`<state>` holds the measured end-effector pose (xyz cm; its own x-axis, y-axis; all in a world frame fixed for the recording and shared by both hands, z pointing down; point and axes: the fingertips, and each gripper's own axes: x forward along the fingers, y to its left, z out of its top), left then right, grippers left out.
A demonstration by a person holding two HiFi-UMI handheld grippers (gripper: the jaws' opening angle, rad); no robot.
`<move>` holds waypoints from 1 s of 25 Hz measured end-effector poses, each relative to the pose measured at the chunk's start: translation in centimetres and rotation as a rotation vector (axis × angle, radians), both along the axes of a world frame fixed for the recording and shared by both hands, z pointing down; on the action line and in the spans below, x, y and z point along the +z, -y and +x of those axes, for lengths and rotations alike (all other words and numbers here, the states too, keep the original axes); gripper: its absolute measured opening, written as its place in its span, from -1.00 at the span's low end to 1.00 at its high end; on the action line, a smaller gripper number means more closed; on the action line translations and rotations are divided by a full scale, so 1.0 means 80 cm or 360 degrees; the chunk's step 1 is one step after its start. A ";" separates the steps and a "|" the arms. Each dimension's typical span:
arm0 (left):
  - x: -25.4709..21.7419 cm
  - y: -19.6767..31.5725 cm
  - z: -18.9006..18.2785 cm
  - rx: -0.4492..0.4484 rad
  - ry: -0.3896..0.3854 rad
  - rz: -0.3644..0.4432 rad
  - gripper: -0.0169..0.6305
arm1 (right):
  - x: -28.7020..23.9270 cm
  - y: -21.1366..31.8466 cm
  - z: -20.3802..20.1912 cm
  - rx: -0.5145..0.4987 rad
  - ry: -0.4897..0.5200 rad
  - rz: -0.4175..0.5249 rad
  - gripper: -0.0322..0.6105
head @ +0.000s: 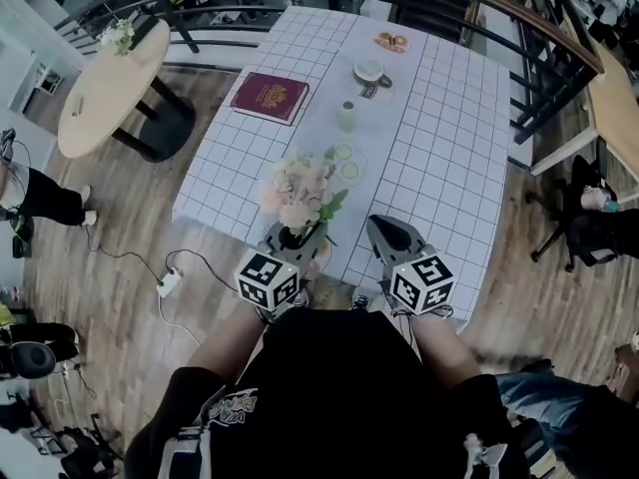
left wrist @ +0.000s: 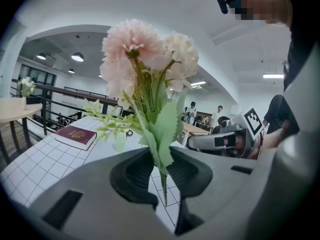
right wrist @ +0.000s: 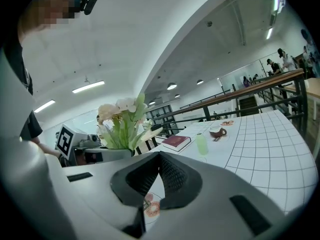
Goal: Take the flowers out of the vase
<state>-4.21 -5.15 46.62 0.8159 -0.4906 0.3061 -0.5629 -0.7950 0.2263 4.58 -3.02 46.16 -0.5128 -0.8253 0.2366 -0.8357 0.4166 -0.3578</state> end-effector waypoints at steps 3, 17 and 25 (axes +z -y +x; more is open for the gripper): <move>-0.001 0.002 -0.014 0.0062 -0.0006 -0.0004 -0.71 | -0.002 -0.002 -0.015 0.0068 0.0009 -0.0010 -0.83; 0.007 0.020 -0.088 0.0245 -0.0034 -0.0024 -0.71 | 0.006 0.001 -0.095 0.0270 -0.0005 -0.0045 -0.83; 0.014 0.032 -0.117 0.0307 -0.0042 -0.0038 -0.71 | 0.012 0.011 -0.132 0.0322 -0.0004 -0.0057 -0.83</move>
